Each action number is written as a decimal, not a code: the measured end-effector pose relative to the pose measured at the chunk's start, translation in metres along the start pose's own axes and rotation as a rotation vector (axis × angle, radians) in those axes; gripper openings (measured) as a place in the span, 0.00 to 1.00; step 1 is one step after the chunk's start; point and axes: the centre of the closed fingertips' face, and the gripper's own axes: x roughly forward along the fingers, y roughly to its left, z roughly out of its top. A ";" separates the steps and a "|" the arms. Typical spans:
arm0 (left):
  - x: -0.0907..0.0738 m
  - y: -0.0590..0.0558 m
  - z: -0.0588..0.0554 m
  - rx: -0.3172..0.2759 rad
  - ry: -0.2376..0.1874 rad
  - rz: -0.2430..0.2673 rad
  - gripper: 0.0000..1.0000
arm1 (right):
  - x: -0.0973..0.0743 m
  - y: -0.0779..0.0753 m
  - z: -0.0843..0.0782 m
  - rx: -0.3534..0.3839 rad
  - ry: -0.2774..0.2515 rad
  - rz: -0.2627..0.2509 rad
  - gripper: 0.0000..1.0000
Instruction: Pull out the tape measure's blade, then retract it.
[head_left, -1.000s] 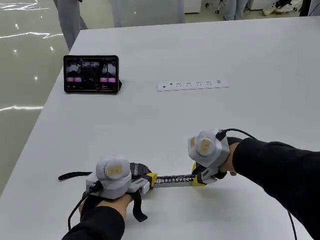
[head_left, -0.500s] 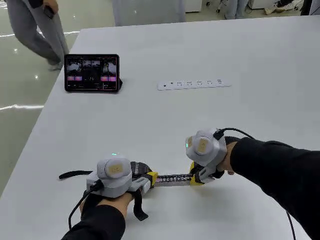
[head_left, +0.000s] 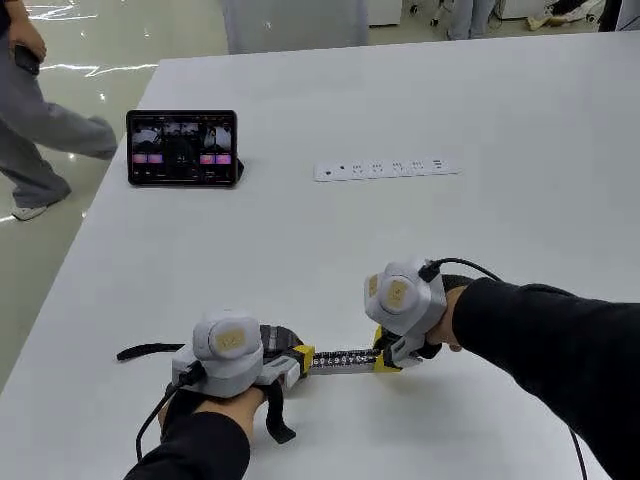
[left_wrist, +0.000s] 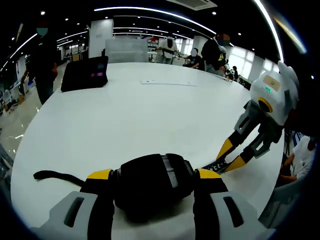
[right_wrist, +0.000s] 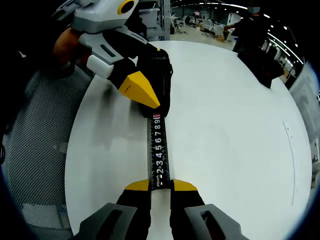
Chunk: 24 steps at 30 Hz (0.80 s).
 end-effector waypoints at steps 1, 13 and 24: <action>0.000 0.000 0.000 0.000 0.000 0.000 0.60 | 0.000 0.000 0.001 0.018 -0.006 0.002 0.10; 0.000 0.000 -0.001 -0.003 0.002 -0.001 0.60 | 0.004 -0.001 0.007 0.038 -0.010 -0.010 0.10; 0.001 -0.001 -0.001 -0.007 0.005 -0.004 0.60 | 0.008 0.000 0.014 0.029 -0.022 -0.009 0.10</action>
